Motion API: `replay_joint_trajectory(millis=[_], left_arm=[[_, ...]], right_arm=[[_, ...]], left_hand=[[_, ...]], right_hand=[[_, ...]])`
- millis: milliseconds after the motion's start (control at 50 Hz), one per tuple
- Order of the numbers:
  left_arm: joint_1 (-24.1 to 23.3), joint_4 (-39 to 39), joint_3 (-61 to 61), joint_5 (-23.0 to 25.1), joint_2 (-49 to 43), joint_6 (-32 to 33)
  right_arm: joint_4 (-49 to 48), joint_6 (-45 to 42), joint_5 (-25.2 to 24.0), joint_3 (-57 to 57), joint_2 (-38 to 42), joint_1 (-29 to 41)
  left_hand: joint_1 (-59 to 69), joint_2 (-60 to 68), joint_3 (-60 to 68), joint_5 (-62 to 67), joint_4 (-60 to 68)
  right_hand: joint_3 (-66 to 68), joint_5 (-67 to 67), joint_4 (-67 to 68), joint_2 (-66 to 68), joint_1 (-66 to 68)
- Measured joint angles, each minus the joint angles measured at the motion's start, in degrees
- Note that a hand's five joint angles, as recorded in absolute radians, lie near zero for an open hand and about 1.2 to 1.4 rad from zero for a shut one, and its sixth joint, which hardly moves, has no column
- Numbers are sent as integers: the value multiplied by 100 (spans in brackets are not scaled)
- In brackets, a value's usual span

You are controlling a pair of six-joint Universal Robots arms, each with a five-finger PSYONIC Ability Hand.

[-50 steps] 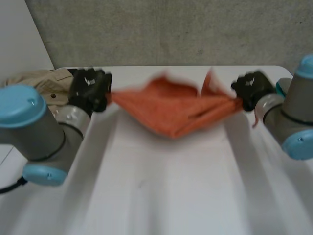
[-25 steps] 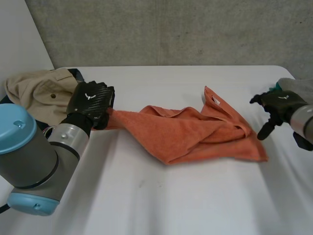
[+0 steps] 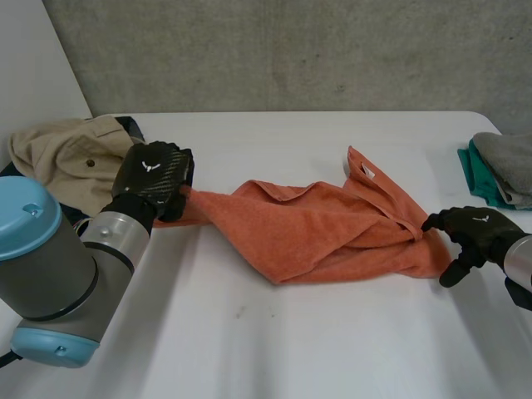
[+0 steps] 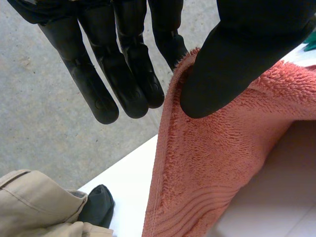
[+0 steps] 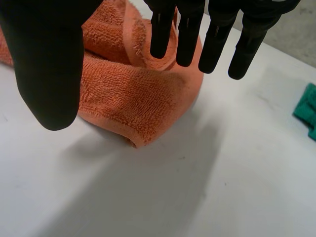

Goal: Fold the laundry.

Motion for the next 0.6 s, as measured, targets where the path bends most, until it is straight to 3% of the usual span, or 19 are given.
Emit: replay_joint_trajectory(millis=[320,460,600], left_arm=[[0,-7,-25,7,-33,-1],[-1,-8,-22,2,-32,1],[-3,-79,39,-2,224,33]], right_arm=[[-841,-431,-59,-15,482,41],[-963,-632,-23,-169,744,49],[-945,-750,92,-331,616,49]], left_hand=[[0,0,0,0,0],[0,0,0,0,0],[0,0,0,0,0]], right_hand=[[962,881,910,1047,920],[4216,4002,4175,4370,3869],[4373,4059,4382,4419,3869]])
